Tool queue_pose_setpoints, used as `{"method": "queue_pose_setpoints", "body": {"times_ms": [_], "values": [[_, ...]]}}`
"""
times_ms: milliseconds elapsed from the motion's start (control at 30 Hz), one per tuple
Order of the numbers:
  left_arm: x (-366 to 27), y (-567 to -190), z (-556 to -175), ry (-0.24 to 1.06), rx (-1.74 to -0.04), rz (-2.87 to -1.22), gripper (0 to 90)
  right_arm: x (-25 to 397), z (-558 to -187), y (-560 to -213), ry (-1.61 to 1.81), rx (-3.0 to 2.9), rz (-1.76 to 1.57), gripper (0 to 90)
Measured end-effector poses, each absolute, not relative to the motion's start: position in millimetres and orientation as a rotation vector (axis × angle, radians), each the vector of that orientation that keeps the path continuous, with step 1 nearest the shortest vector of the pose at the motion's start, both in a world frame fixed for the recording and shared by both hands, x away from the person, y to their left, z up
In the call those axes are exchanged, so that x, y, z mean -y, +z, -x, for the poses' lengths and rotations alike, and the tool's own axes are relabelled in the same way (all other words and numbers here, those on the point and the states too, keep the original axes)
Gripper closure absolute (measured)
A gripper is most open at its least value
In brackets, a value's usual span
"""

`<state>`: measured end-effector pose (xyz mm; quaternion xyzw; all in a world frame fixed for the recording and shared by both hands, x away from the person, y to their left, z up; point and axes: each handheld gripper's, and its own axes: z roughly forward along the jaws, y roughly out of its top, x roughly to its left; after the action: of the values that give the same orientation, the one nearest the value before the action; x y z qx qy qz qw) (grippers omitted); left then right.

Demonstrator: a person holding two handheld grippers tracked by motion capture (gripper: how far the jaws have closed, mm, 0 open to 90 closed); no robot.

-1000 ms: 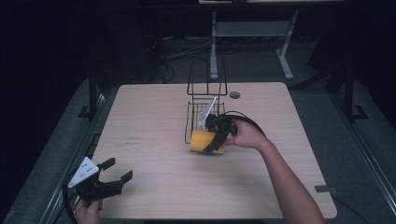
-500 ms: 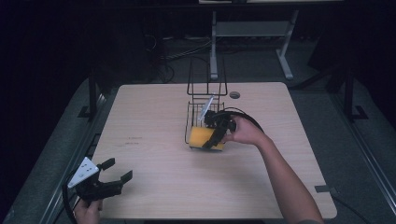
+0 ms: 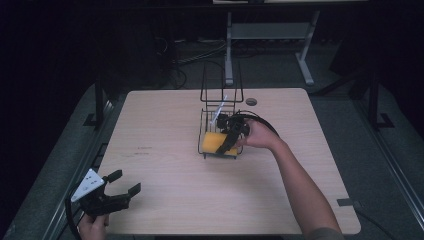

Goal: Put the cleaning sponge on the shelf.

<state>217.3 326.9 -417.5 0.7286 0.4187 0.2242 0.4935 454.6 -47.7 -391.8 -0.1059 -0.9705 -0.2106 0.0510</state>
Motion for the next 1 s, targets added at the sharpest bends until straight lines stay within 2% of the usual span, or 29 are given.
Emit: {"method": "queue_pose_setpoints", "body": {"times_ms": [1000], "values": [[-328, -418, -220, 0.543, -1.014, -1.771, 14.0, 46, -485, -398, -0.611, 2.942, 0.370, 21.7]]}}
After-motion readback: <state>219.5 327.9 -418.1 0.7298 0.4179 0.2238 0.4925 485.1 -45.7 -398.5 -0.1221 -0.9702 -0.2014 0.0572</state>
